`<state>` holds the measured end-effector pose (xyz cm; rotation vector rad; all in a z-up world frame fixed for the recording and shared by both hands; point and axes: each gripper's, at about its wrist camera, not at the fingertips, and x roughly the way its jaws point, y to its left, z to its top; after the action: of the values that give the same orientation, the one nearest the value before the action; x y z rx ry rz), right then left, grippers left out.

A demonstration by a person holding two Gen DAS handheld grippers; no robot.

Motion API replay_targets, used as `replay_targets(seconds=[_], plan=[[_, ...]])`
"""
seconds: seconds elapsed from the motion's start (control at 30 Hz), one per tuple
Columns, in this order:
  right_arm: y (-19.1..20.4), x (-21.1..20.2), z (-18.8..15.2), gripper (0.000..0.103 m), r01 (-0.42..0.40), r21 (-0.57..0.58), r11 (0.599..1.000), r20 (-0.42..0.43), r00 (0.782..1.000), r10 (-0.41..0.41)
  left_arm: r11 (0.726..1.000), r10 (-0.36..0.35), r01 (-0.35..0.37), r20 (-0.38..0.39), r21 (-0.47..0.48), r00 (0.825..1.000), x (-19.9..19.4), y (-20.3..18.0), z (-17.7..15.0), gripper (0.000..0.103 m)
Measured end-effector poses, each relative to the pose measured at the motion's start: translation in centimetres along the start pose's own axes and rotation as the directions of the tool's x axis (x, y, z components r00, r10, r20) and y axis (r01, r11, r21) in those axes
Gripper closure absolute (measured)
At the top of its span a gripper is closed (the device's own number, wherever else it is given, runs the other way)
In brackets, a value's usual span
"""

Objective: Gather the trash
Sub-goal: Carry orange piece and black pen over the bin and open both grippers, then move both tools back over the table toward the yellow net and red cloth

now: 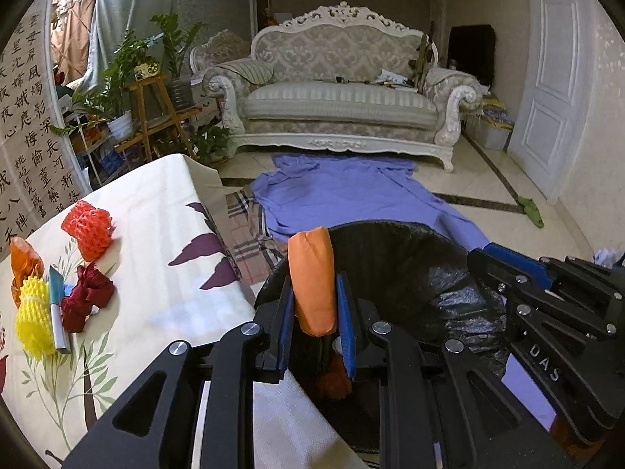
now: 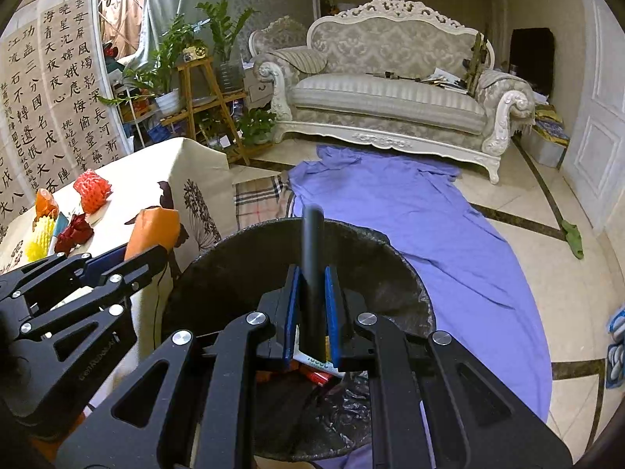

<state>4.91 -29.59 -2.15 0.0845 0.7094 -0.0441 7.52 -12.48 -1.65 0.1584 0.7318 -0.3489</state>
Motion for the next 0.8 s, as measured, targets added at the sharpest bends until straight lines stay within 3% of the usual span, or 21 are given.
replay_targets(seconds=[0.07,0.1,0.2,0.47,0.57,0.8], plan=[[-0.3,0.0,0.0,0.074,0.003,0.011,1.000,0.005,1.000,-0.003,1.000,0.004,-0.004,-0.012,-0.004,1.000,0.2,0.2,-0.1,0.073],[-0.4,0.0,0.0,0.073,0.006,0.018,1.000,0.009,1.000,-0.006,1.000,0.006,-0.006,-0.016,-0.009,1.000,0.3,0.1,-0.1,0.063],[-0.7,-0.1,0.0,0.072,0.014,0.027,1.000,0.011,1.000,-0.015,1.000,0.010,-0.011,-0.018,-0.024,1.000,0.3,0.4,-0.1,0.049],[-1.2,-0.1,0.1,0.070,0.026,0.037,0.999,0.007,1.000,-0.027,0.998,0.043,-0.043,-0.008,-0.042,0.999,-0.2,0.9,-0.2,0.037],[-1.2,-0.1,0.0,0.062,0.029,0.035,0.999,0.011,1.000,-0.029,0.997,0.056,-0.056,-0.006,-0.048,0.998,-0.4,1.4,-0.2,0.037],[0.1,0.1,-0.1,0.061,0.008,0.015,1.000,-0.004,1.000,-0.008,0.991,0.096,-0.097,-0.017,-0.093,0.995,-1.3,3.6,-0.7,0.037]])
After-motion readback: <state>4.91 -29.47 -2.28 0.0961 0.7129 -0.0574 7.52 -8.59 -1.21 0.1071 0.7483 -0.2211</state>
